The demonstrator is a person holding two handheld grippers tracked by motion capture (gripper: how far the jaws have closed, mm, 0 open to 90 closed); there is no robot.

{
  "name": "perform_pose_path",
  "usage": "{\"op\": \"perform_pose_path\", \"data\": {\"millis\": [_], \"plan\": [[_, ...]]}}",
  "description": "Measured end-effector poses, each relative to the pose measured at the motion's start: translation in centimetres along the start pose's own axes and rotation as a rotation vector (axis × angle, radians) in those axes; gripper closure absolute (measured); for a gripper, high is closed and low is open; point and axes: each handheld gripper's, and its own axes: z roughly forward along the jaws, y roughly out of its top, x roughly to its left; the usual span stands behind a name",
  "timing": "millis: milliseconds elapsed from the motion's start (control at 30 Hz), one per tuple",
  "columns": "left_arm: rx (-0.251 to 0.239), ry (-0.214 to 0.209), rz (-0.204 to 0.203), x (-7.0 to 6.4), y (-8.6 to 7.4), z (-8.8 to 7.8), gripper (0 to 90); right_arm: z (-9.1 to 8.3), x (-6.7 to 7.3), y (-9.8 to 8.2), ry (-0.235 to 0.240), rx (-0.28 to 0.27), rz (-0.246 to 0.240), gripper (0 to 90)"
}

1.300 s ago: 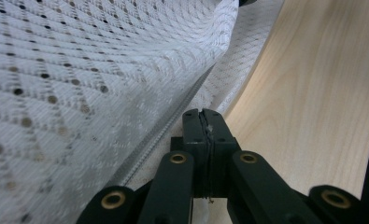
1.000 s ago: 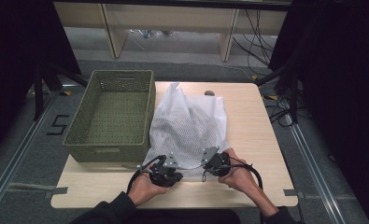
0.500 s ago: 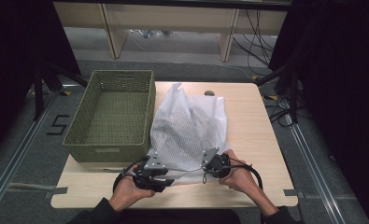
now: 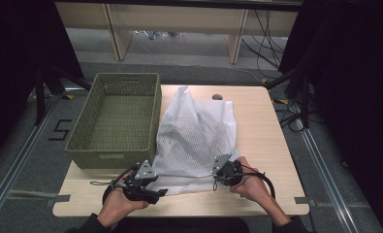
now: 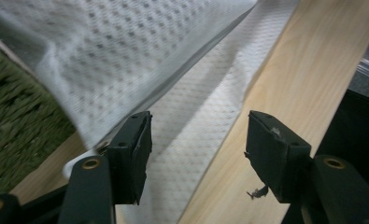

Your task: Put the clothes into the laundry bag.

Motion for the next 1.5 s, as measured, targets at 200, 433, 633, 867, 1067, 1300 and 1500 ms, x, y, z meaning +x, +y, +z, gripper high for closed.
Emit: {"op": "perform_pose_path", "data": {"millis": [200,433,633,867,1067,1300,1500], "plan": [[-0.004,0.016,0.005,0.0,-0.1,-0.3,39.6,-0.2,0.1,-0.6,-0.004,-0.01,0.018,87.6],[-0.002,0.036,0.008,0.6,-0.6,-0.8,38.6,-2.0,0.0,-0.9,-0.001,-0.13,0.096,64.9],[0.007,0.058,-0.005,1.2,-1.1,-1.6,37.9,-4.2,-0.6,-2.5,-0.08,-0.297,0.235,50.1],[0.005,0.084,-0.03,1.9,-1.8,-2.0,36.6,-4.3,-1.9,-4.7,-0.134,-0.323,0.394,45.0],[-0.025,0.094,-0.072,2.2,-2.2,-2.4,31.5,-4.9,-1.9,-5.2,-0.149,-0.37,0.458,41.7],[-0.1,0.071,-0.094,2.4,-2.6,-2.8,23.0,-5.2,-1.6,-6.2,-0.132,-0.401,0.497,38.8],[-0.103,0.052,-0.072,2.4,-3.1,-3.0,19.4,-5.5,-0.9,-6.7,-0.125,-0.408,0.501,37.1]]}}
